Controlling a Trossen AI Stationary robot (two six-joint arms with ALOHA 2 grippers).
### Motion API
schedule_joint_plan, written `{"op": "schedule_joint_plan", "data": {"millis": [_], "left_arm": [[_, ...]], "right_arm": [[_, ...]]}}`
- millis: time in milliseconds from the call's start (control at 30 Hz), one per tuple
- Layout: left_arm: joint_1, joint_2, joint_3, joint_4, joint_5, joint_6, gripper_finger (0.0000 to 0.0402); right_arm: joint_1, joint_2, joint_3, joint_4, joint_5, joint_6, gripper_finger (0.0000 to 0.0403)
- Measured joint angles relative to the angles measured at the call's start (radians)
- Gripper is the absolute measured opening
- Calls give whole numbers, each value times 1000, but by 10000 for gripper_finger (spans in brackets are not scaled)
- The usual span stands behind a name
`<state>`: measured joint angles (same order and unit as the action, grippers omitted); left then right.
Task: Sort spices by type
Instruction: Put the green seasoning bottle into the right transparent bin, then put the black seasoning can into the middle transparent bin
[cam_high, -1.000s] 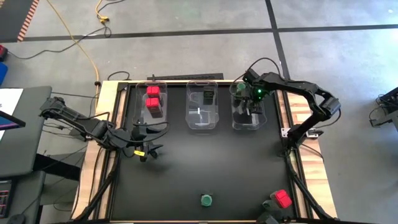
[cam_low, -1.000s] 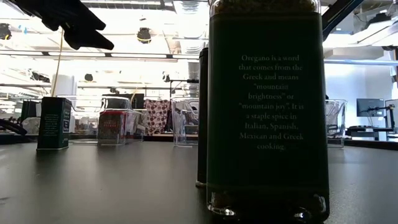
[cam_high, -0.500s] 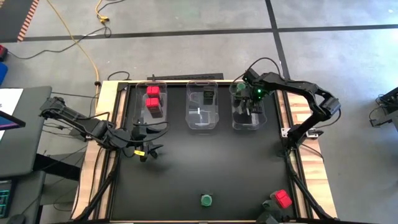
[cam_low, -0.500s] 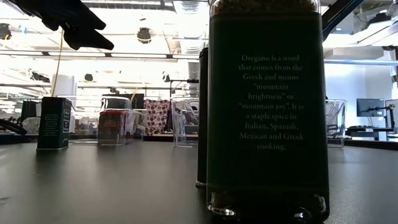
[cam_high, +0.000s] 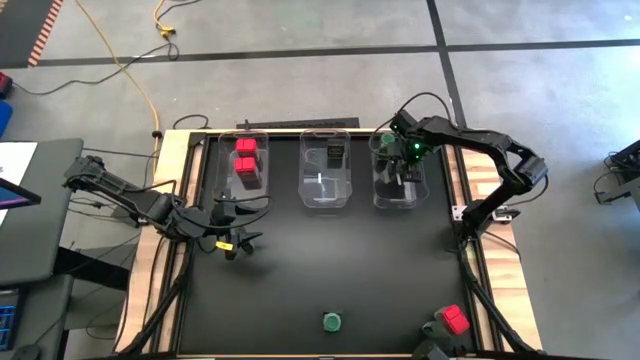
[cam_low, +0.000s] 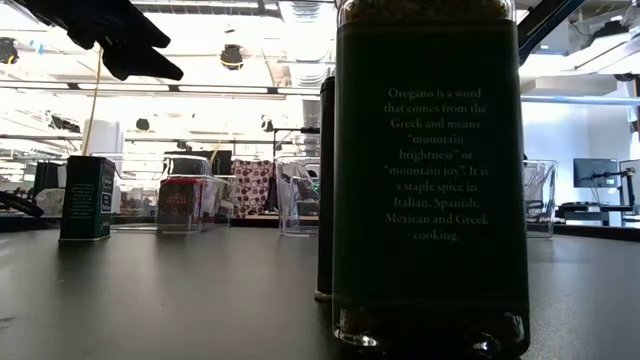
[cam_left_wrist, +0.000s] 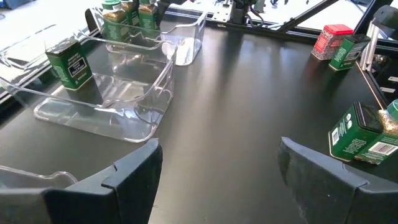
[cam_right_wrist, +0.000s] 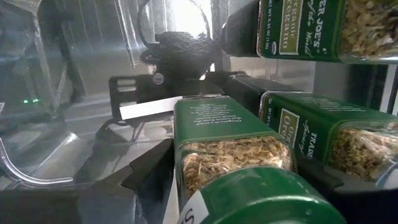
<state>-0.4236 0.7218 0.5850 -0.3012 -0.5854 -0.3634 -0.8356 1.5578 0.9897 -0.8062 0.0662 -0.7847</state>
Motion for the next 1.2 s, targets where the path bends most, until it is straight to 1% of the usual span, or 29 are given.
{"op": "schedule_joint_plan", "data": {"millis": [367,533,700,833,933,1000,1067,1200], "left_arm": [[0,0,0,5,0,0,304],[0,0,0,5,0,0,304],[0,0,0,7,0,0,304],[0,0,0,7,0,0,304],[0,0,0,8,0,0,304],[0,0,0,8,0,0,304],[0,0,0,8,0,0,304],[0,0,0,7,0,1,304]], "right_arm": [[0,0,5,-7,2,-9,327],[0,-1,63,-64,10,-7,334],[0,-3,154,-202,11,53,334],[0,-9,229,-344,11,142,334],[-2,-65,257,-422,11,216,334],[3,-127,259,-453,11,291,334],[7,-207,252,-462,9,405,334],[61,-404,217,-462,-15,708,334]]}}
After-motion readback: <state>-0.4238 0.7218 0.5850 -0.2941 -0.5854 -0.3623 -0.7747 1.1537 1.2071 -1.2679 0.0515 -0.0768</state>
